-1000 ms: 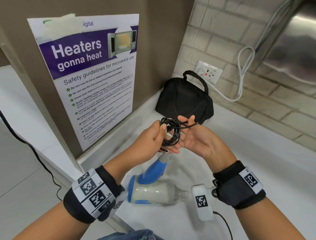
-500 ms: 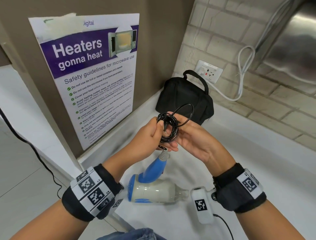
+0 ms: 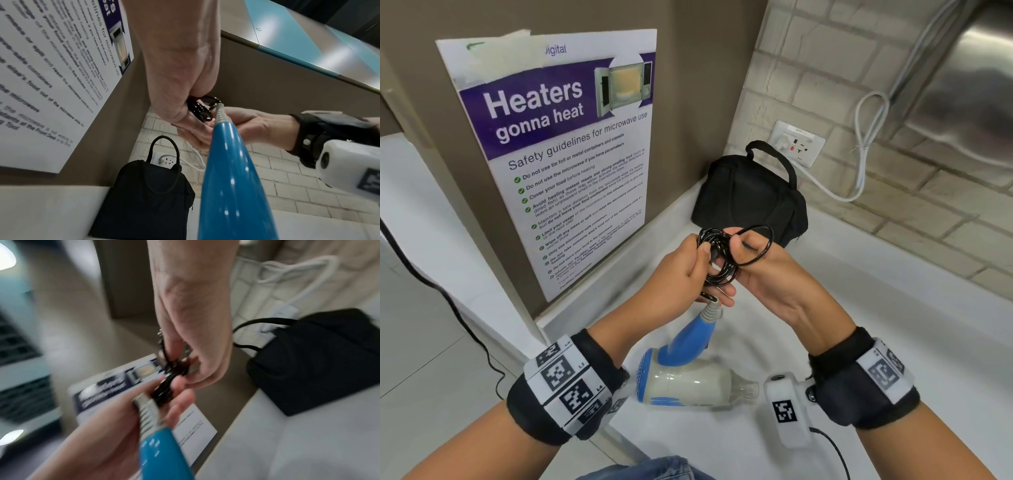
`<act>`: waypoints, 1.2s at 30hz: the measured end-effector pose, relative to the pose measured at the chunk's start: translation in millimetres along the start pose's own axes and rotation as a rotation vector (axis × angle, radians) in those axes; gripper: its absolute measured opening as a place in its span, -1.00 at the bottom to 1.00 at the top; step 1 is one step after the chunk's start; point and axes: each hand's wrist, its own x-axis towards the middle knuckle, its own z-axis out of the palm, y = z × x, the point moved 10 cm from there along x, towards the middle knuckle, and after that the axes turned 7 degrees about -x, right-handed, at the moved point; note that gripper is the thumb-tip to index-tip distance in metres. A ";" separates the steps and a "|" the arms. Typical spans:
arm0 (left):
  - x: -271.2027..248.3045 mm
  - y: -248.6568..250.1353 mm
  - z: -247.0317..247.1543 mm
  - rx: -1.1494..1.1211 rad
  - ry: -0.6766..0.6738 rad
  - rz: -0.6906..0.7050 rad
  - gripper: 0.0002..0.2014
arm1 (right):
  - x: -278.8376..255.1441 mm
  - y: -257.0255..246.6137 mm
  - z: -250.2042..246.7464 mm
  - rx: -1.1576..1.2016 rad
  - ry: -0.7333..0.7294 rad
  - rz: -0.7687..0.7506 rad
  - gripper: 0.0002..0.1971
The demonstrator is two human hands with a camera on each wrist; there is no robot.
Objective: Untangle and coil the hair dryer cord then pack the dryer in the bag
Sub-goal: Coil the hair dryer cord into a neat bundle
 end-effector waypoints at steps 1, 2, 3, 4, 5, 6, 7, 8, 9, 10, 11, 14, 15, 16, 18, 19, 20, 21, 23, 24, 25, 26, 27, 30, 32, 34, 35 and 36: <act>-0.8 0.7 0.4 -0.018 -0.012 0.002 -0.67 | 0.2 2.0 0.8 0.033 -0.035 0.022 -0.48; -1.9 1.3 0.8 -0.031 -0.024 0.004 -0.67 | 0.8 4.9 -1.7 0.055 -0.042 0.040 -0.46; -3.0 1.4 1.2 -0.037 -0.031 0.004 -0.67 | 1.4 7.6 -7.5 0.073 -0.007 0.051 -0.49; -3.4 0.9 1.4 -0.038 -0.035 0.002 -0.67 | 2.1 10.5 -14.6 0.098 0.049 0.062 -0.55; -3.7 -0.2 1.6 -0.038 -0.037 -0.004 -0.68 | 2.4 13.3 -22.4 0.124 0.119 0.069 -0.66; -4.0 -1.8 2.2 -0.034 -0.039 -0.012 -0.68 | 1.8 15.3 -29.2 0.153 0.188 0.075 -0.78; -4.4 -3.2 3.0 -0.029 -0.040 -0.021 -0.69 | 1.0 16.7 -34.5 0.175 0.244 0.080 -0.84; -5.0 -4.3 3.9 -0.025 -0.039 -0.028 -0.69 | 0.1 16.9 -37.1 0.193 0.281 0.087 -0.86; -5.4 -5.0 5.0 -0.028 -0.038 -0.033 -0.69 | -0.1 17.4 -38.8 0.198 0.304 0.097 -0.87; -5.7 -5.2 6.1 -0.032 -0.038 -0.037 -0.68 | -0.5 18.4 -39.8 0.201 0.322 0.112 -0.87; -5.5 -5.6 7.4 -0.032 -0.040 -0.038 -0.67 | -0.8 19.9 -40.2 0.200 0.336 0.128 -0.86; -3.9 -4.6 8.9 -0.005 -0.041 -0.027 -0.65 | -1.5 24.4 -30.8 0.214 0.306 0.183 -0.83; -3.1 -4.2 8.4 0.002 -0.040 -0.021 -0.65 | -1.9 26.5 -26.9 0.223 0.288 0.204 -0.81; -2.8 -3.6 8.1 0.007 -0.042 -0.017 -0.64 | -2.8 28.4 -23.1 0.240 0.268 0.228 -0.82; -2.5 -3.4 7.7 0.016 -0.054 -0.013 -0.64 | -4.5 32.0 -16.2 0.275 0.212 0.272 -0.87; -2.0 -4.8 7.1 0.018 -0.057 -0.010 -0.65 | -5.2 32.6 -10.9 0.276 0.171 0.285 -0.88; -1.3 -6.1 5.8 0.022 -0.054 -0.005 -0.66 | -5.8 32.9 -5.4 0.263 0.131 0.295 -0.89; -0.4 -8.0 4.0 0.026 -0.046 0.000 -0.67 | -6.1 33.0 -1.6 0.238 0.110 0.298 -0.90; -0.2 -9.8 2.1 0.029 -0.034 0.002 -0.68 | -7.0 33.0 -1.6 0.200 0.151 0.286 -0.90; -0.3 -10.0 1.8 0.028 -0.031 -0.001 -0.69 | -7.0 31.8 -3.7 0.191 0.183 0.269 -0.90; -0.5 -9.8 1.0 0.028 -0.025 -0.004 -0.68 | -7.1 30.2 -4.4 0.187 0.197 0.256 -0.87; -1.1 -8.5 -0.2 0.036 -0.014 -0.004 -0.67 | -7.5 29.2 -2.0 0.190 0.182 0.256 -0.84; -1.2 -7.0 -1.7 0.044 -0.001 -0.001 -0.66 | -8.2 29.3 1.8 0.201 0.150 0.265 -0.83; -1.4 -2.3 -0.7 0.029 0.002 0.006 -0.63 | -11.6 30.4 10.3 0.254 0.092 0.292 -0.87; -1.4 -3.7 -1.4 0.045 0.015 -0.005 -0.63 | -11.8 30.9 7.8 0.262 0.127 0.288 -0.86; -3.1 -6.7 -0.7 0.075 0.019 -0.021 -0.64 | -11.4 32.0 3.2 0.273 0.183 0.272 -0.85; -3.5 -9.5 0.4 0.065 0.013 -0.028 -0.64 | -10.7 31.9 1.2 0.276 0.206 0.256 -0.85; -3.5 -12.4 1.1 0.040 0.014 -0.041 -0.65 | -9.8 31.6 0.2 0.279 0.220 0.243 -0.85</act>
